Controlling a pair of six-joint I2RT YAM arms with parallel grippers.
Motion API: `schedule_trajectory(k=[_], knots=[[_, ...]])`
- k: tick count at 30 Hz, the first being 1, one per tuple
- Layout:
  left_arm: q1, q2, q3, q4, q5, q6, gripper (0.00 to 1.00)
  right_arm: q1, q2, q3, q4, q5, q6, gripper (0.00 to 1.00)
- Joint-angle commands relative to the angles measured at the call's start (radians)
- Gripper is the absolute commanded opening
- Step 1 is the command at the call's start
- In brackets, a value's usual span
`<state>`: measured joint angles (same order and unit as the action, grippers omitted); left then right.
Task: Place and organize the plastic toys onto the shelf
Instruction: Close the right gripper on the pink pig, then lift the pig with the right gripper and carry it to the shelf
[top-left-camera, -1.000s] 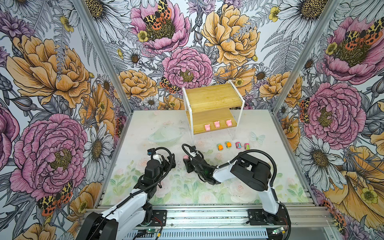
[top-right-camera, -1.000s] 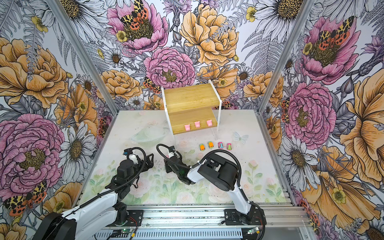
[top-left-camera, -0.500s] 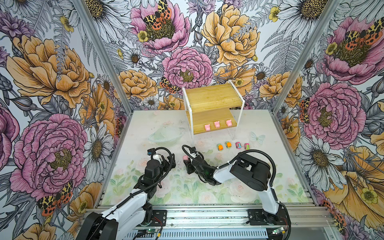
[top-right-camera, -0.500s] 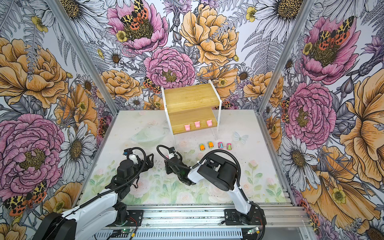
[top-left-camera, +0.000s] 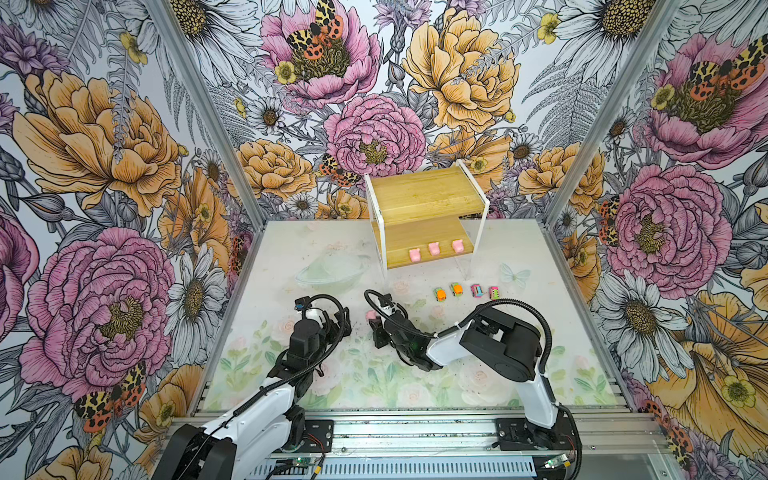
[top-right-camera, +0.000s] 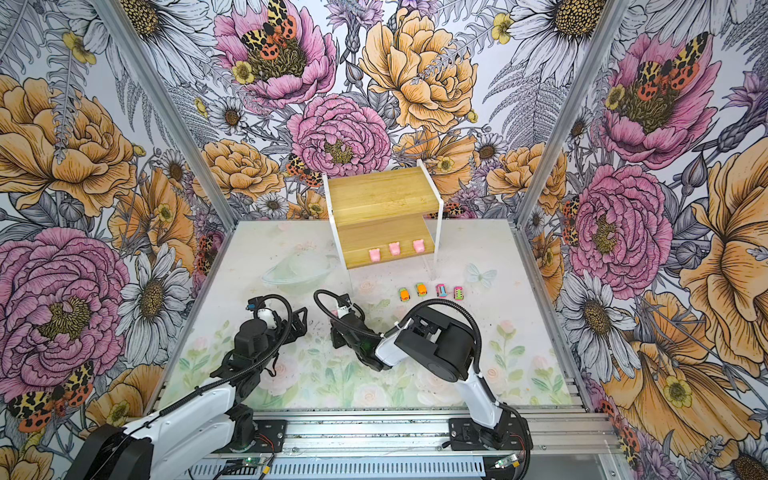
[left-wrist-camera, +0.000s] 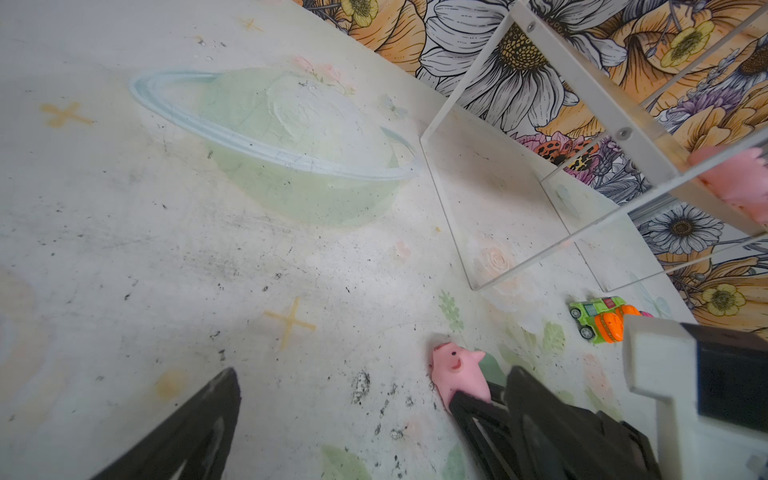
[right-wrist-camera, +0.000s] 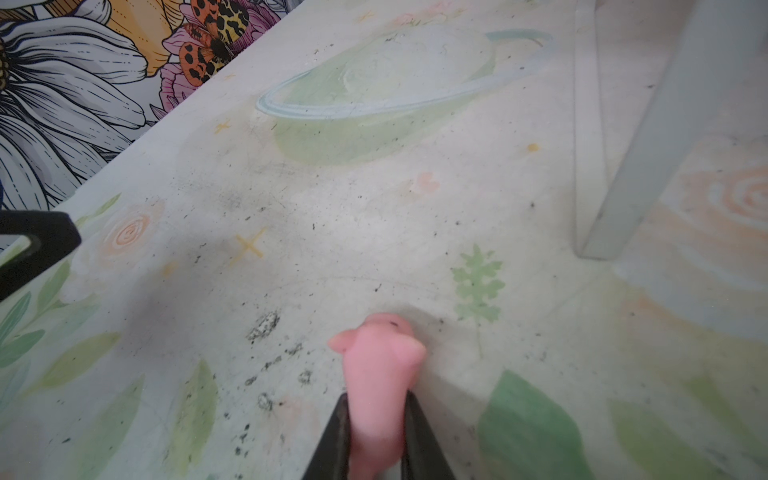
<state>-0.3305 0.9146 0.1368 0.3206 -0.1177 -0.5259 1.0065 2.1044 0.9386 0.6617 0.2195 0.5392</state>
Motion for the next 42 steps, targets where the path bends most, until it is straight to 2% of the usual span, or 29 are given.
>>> schedule_trajectory(k=[1,9,24,30,35,42], knots=[[0.002,0.009,-0.009,0.014,0.005,-0.008,0.99,-0.007,-0.015,-0.025,0.018,0.002,-0.01,0.21],[0.001,0.009,-0.009,0.013,0.002,-0.007,0.99,-0.008,-0.064,-0.059,0.034,-0.001,-0.021,0.21],[-0.012,0.015,0.001,0.004,-0.01,-0.003,0.99,-0.014,-0.383,-0.189,-0.044,0.137,-0.025,0.22],[-0.016,0.017,0.028,-0.001,-0.012,0.021,0.99,-0.053,-0.506,-0.145,-0.206,0.197,-0.031,0.23],[-0.018,0.014,0.088,-0.042,-0.036,0.099,0.99,-0.125,-0.576,-0.115,-0.27,0.216,-0.017,0.23],[-0.014,0.013,0.1,-0.028,-0.044,0.128,0.99,-0.16,-0.546,0.011,-0.35,0.194,-0.078,0.24]])
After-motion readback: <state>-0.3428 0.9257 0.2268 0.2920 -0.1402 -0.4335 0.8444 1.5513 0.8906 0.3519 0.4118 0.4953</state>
